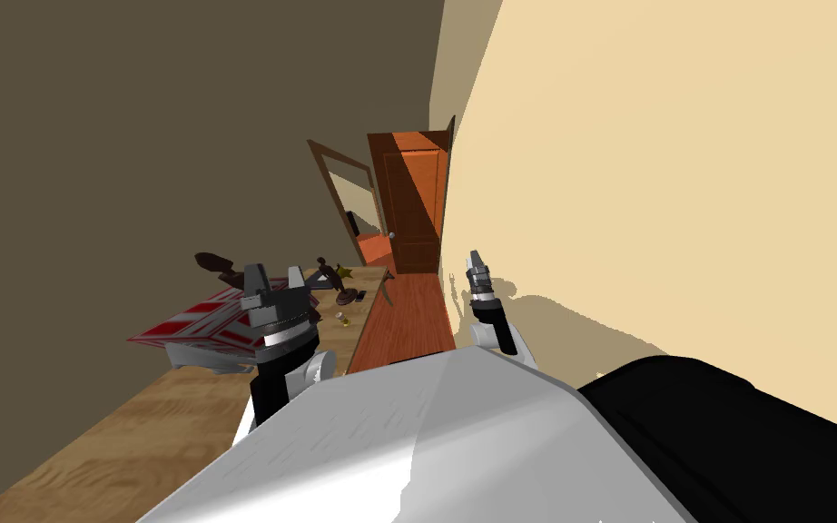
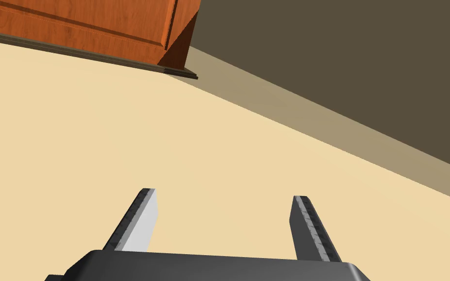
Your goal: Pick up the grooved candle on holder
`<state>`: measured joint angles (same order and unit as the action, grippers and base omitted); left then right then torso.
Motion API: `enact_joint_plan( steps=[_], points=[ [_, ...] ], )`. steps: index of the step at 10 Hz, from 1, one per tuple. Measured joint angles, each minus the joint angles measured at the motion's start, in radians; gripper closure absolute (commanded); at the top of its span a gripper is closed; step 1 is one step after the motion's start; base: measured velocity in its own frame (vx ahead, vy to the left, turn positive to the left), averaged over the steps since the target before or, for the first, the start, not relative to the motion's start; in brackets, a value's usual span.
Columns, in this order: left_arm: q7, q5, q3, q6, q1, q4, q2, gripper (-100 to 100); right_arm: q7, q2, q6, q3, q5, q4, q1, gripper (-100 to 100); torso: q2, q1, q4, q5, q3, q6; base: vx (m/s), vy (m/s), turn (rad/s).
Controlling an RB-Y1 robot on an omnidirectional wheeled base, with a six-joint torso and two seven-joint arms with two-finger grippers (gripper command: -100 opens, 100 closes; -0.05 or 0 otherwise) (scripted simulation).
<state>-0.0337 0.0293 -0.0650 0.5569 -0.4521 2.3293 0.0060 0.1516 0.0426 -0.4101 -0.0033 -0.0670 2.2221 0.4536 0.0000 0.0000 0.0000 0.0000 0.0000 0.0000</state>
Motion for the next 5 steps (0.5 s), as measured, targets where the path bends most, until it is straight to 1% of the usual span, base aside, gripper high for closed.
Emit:
enact_joint_plan(
  steps=[1,2,4,5],
  points=[
    [-0.010,0.003,-0.005,0.007,-0.005,-0.022,0.017,-100,0.000,0.000,0.000,0.000,0.000,0.000,0.000,0,0.000,0.000,0.000,0.000,0.000,0.000,0.008,-0.014,-0.054],
    [-0.028,0.000,-0.003,0.015,0.000,-0.052,0.028,-100,0.000,0.000,0.000,0.000,0.000,0.000,0.000,0,-0.001,-0.001,0.000,0.000,0.000,0.000,0.006,-0.008,-0.045],
    [-0.059,0.002,-0.006,0.036,-0.007,-0.108,0.053,-100,0.000,0.000,0.000,0.000,0.000,0.000,0.000,0,0.000,0.000,0.000,0.000,0.000,0.000,0.006,-0.005,-0.035],
    [-0.072,0.007,-0.017,0.046,0.000,-0.145,0.070,-100,0.000,0.000,0.000,0.000,0.000,0.000,0.000,0,-0.001,0.000,0.000,0.000,0.000,0.000,0.006,-0.003,-0.033]
  ],
)
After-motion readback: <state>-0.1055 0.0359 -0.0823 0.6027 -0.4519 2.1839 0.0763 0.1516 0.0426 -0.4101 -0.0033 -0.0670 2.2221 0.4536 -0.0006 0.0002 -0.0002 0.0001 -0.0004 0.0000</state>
